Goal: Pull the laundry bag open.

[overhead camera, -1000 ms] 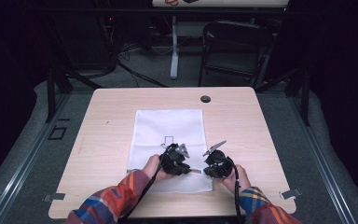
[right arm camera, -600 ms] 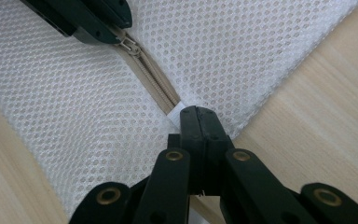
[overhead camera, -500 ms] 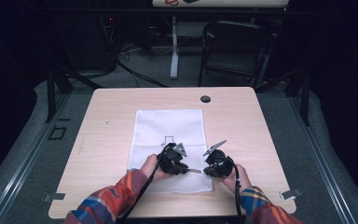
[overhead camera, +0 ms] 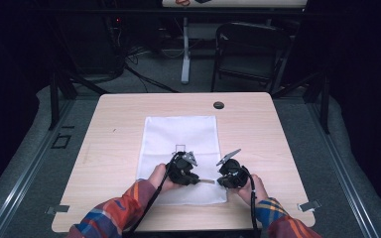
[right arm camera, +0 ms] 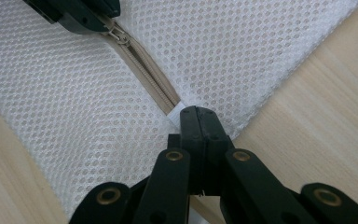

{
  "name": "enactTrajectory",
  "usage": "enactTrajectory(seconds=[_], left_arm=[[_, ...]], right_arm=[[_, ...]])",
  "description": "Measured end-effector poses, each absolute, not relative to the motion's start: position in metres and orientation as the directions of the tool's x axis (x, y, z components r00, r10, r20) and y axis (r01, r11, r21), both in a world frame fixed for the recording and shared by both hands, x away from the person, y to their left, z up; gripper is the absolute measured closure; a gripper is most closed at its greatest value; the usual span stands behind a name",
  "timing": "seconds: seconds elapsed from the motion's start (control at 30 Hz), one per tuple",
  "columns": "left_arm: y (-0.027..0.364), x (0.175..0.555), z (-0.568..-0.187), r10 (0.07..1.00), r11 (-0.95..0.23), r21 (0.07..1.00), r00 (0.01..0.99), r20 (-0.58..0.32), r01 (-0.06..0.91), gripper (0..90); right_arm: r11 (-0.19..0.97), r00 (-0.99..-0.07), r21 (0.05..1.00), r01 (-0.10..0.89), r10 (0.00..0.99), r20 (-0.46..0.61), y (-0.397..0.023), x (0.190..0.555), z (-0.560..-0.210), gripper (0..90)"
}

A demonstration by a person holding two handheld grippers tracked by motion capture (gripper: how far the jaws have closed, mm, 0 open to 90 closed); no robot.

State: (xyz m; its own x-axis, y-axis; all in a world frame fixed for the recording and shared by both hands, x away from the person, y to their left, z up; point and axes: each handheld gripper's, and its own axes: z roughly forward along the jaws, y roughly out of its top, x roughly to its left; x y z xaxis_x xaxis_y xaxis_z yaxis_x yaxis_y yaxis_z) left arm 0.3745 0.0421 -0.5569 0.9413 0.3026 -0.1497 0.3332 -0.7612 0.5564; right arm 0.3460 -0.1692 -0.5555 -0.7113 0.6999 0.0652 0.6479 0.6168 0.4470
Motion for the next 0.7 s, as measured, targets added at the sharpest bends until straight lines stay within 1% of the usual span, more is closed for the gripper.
enactTrajectory(seconds=[0.23, 0.27, 0.47, 0.53, 0.6, 0.7], left_arm=[[0.043, 0.373, -0.556, 0.300, -0.764, 0.554, 0.942, -0.147, 0.330, 81.9], [0.043, 0.373, -0.555, 0.303, -0.768, 0.550, 0.943, -0.140, 0.329, 81.9], [0.053, 0.376, -0.554, 0.318, -0.760, 0.550, 0.936, -0.149, 0.346, 81.9], [0.054, 0.376, -0.554, 0.321, -0.760, 0.551, 0.936, -0.141, 0.344, 81.9], [0.055, 0.375, -0.553, 0.320, -0.762, 0.549, 0.937, -0.140, 0.343, 81.9], [0.055, 0.375, -0.552, 0.317, -0.761, 0.551, 0.937, -0.146, 0.343, 81.9]], right_arm=[[0.625, -0.716, 0.445, 0.641, 0.696, 0.053, -0.168, 0.345, -0.555, 90.0], [0.601, -0.704, 0.466, 0.649, 0.707, 0.069, -0.167, 0.344, -0.557, 90.0], [0.631, -0.718, 0.440, 0.639, 0.695, 0.045, -0.170, 0.346, -0.555, 90.0], [0.615, -0.711, 0.453, 0.645, 0.700, 0.061, -0.171, 0.346, -0.556, 90.0], [0.632, -0.718, 0.438, 0.638, 0.695, 0.043, -0.170, 0.346, -0.555, 90.0], [0.629, -0.717, 0.442, 0.639, 0.695, 0.048, -0.171, 0.346, -0.555, 90.0]])
